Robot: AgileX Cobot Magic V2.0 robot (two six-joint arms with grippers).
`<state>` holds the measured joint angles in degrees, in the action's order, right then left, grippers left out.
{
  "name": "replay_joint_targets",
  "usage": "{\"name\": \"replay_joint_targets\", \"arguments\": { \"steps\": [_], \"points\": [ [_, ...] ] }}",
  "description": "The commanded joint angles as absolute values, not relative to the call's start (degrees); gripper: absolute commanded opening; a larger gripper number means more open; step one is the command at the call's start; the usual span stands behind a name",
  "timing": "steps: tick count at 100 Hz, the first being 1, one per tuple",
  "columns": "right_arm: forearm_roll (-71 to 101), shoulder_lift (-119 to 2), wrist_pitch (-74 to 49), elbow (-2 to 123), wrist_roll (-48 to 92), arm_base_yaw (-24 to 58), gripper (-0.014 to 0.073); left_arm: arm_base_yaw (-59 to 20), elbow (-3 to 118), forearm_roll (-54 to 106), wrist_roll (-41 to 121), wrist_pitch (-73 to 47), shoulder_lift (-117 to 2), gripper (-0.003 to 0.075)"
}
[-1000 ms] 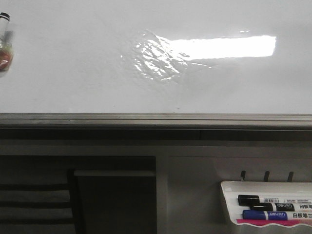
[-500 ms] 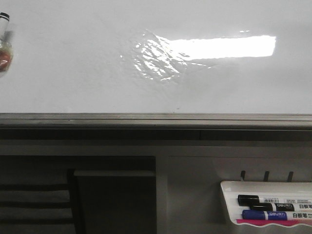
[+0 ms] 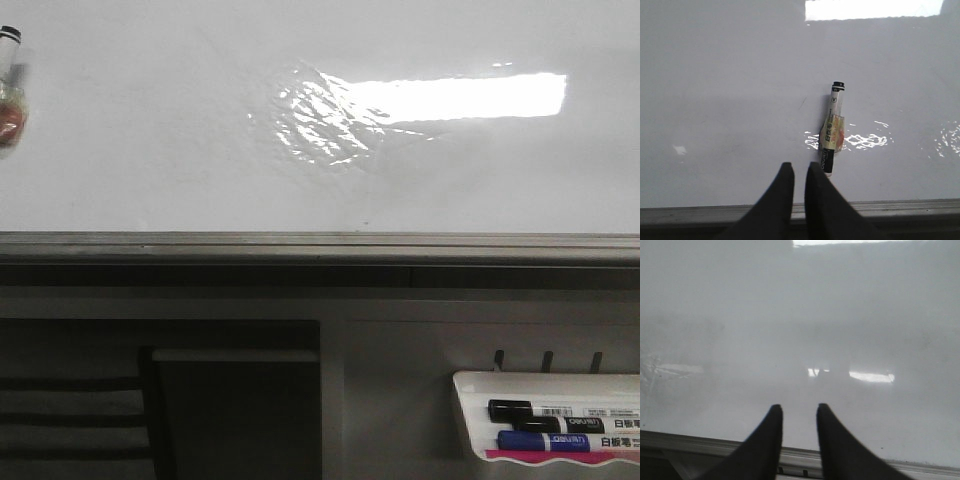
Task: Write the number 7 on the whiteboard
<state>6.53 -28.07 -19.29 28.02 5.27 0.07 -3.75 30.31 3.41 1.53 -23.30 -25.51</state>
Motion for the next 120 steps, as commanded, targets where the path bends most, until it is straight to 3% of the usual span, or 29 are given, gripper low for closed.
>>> {"name": "replay_joint_targets", "arguments": {
  "steps": [1,11,20,81,120],
  "points": [
    [6.8,-28.76,-14.22,30.02,5.65,-0.39,0.0387,-3.8,32.26,2.62,1.29,-19.7,-26.21,0.0195],
    [6.8,-28.76,-14.22,30.02,5.65,-0.39,0.046,-3.8,32.26,2.01,1.29,-19.8,-26.21,0.0424],
    [6.8,-28.76,-14.22,30.02,5.65,-0.39,0.046,-3.8,32.26,2.57,1.29,-19.8,-26.21,0.0505],
    [7.26,-28.76,-14.22,30.02,5.65,-0.39,0.046,-3.8,32.37,9.11,3.13,-20.1,-26.6,0.0378],
    [7.39,-28.76,-14.33,30.02,5.65,-0.39,0.046,-6.62,32.79,9.58,11.56,-21.84,-38.7,0.0377]
  ]
}}
